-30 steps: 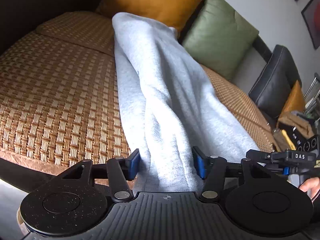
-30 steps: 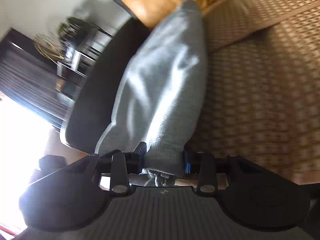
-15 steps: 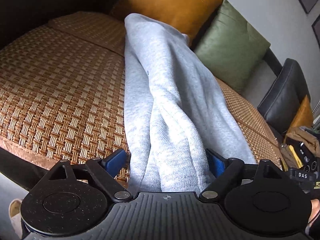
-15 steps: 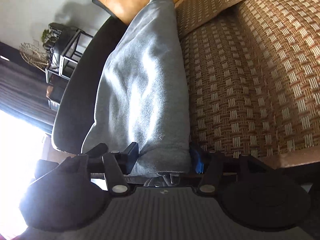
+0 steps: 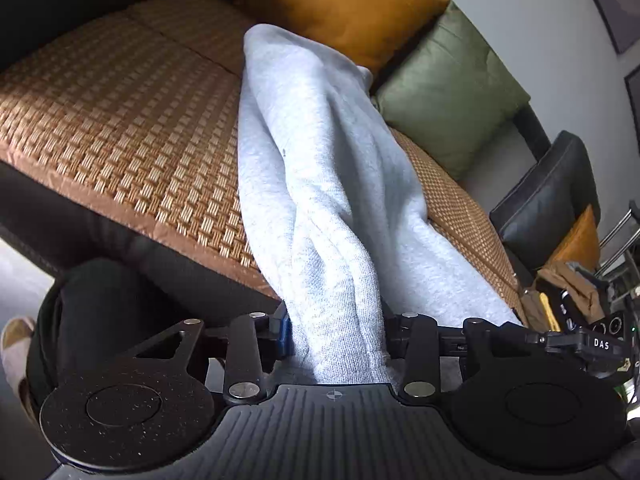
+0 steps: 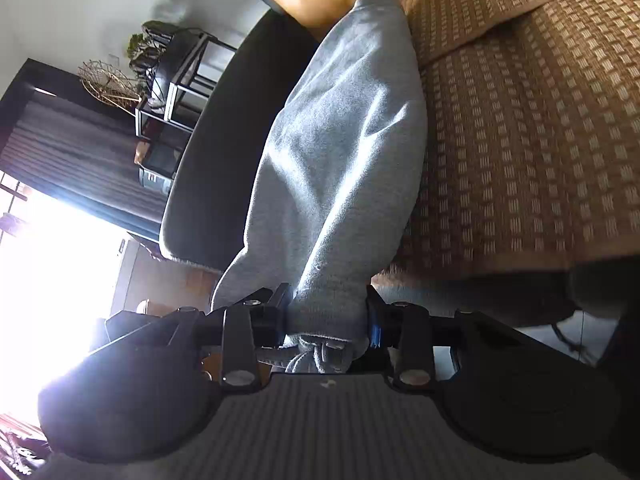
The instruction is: Fold clothes
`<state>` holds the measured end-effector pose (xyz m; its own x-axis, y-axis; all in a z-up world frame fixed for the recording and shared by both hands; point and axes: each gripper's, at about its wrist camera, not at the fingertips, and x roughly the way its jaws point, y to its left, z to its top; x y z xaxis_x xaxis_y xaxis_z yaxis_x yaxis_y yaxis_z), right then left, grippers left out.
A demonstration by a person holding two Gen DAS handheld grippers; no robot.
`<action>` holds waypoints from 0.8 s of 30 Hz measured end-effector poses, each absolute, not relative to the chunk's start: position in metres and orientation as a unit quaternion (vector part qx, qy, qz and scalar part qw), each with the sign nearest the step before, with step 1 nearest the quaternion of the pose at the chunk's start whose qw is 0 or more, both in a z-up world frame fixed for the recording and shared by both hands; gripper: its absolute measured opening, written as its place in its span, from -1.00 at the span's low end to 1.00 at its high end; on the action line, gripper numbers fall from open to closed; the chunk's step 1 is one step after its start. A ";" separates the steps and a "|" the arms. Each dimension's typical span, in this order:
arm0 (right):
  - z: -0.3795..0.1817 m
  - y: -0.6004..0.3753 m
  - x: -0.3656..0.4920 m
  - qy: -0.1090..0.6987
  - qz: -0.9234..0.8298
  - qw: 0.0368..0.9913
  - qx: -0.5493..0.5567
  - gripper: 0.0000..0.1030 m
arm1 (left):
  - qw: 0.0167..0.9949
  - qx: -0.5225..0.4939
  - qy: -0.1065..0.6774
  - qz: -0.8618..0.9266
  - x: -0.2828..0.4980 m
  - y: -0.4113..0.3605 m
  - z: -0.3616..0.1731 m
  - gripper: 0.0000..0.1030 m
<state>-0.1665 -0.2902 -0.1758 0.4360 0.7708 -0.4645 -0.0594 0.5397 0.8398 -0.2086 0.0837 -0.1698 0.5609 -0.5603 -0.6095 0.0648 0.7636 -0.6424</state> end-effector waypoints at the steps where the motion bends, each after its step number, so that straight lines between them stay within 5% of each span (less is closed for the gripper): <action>1: -0.169 -0.291 -0.167 0.453 0.277 0.748 0.398 -0.20 | 0.831 -0.303 0.428 -0.183 -0.209 0.086 -0.164 -0.23; 7: -0.101 -0.293 -0.137 0.407 0.307 0.751 0.418 -0.21 | 0.834 -0.351 0.385 -0.182 -0.184 0.096 -0.100 -0.22; 11: -0.060 -0.294 -0.091 0.389 0.317 0.740 0.448 -0.21 | 0.829 -0.377 0.367 -0.192 -0.139 0.099 -0.059 0.03; 15: -0.032 -0.285 -0.051 0.380 0.323 0.743 0.447 -0.20 | 0.848 -0.347 0.352 -0.192 -0.116 0.097 -0.038 0.06; 24: -0.117 -0.297 -0.094 0.474 0.267 0.720 0.431 -0.19 | 0.813 -0.294 0.461 -0.200 -0.150 0.104 -0.134 0.15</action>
